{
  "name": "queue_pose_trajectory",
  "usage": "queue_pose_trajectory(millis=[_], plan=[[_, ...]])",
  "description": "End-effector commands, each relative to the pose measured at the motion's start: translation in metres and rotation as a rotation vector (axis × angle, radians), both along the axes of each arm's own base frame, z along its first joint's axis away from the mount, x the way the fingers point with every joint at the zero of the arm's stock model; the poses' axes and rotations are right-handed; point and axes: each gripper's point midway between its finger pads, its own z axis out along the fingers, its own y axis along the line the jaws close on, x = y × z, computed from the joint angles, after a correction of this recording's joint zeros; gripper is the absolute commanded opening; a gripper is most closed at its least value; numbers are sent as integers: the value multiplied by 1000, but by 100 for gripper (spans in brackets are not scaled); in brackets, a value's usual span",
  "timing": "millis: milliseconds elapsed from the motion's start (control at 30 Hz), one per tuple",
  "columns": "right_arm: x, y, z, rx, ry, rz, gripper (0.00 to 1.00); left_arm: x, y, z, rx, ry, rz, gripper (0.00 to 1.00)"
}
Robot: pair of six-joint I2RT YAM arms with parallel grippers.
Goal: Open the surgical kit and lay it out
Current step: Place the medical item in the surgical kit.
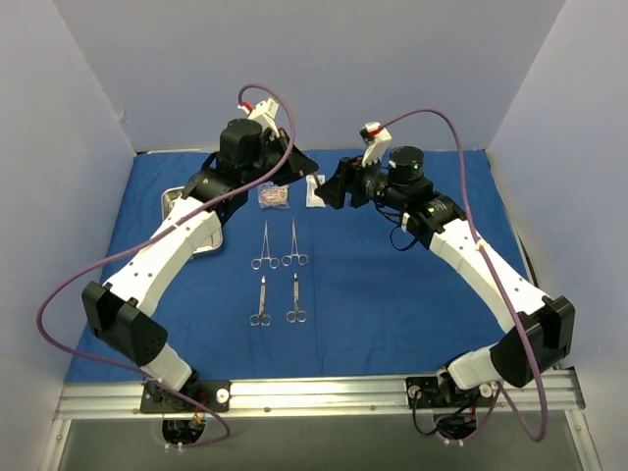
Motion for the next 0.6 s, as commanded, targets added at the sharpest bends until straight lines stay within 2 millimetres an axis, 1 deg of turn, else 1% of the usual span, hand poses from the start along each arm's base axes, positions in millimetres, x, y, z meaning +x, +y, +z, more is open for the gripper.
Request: queue_pose_trajectory(millis=[0, 33, 67, 100, 167, 200, 333, 367, 433, 467, 567], plan=[[0, -20, -3, -212, -95, -128, 62, 7, 19, -25, 132, 117, 165, 2], [-3, -20, -3, -230, -102, -139, 62, 9, 20, -17, 134, 115, 194, 2], [-3, -19, -3, -258, -123, -164, 62, 11, 19, -26, 162, 139, 207, 2], [-5, -19, -3, -273, -135, -173, 62, 8, 19, -34, 193, 168, 212, 2], [-8, -18, -1, -299, -158, -193, 63, 10, 17, -38, 207, 195, 229, 2], [-9, -18, -1, -330, -180, -215, 63, 7, 18, -42, 224, 215, 232, 2], [-12, -17, -5, -405, -220, -251, 62, 7, 19, -47, 262, 242, 255, 2], [-13, -15, -5, -413, -229, -255, 62, 9, 19, -52, 272, 255, 259, 2], [-15, -9, -7, -442, -250, -258, 61, 7, 18, -51, 275, 268, 263, 2], [-15, -6, -10, -452, -254, -257, 59, 8, 17, -54, 280, 277, 265, 2], [-17, 3, -18, -483, -262, -262, 55, 7, 13, -56, 271, 293, 260, 2]])
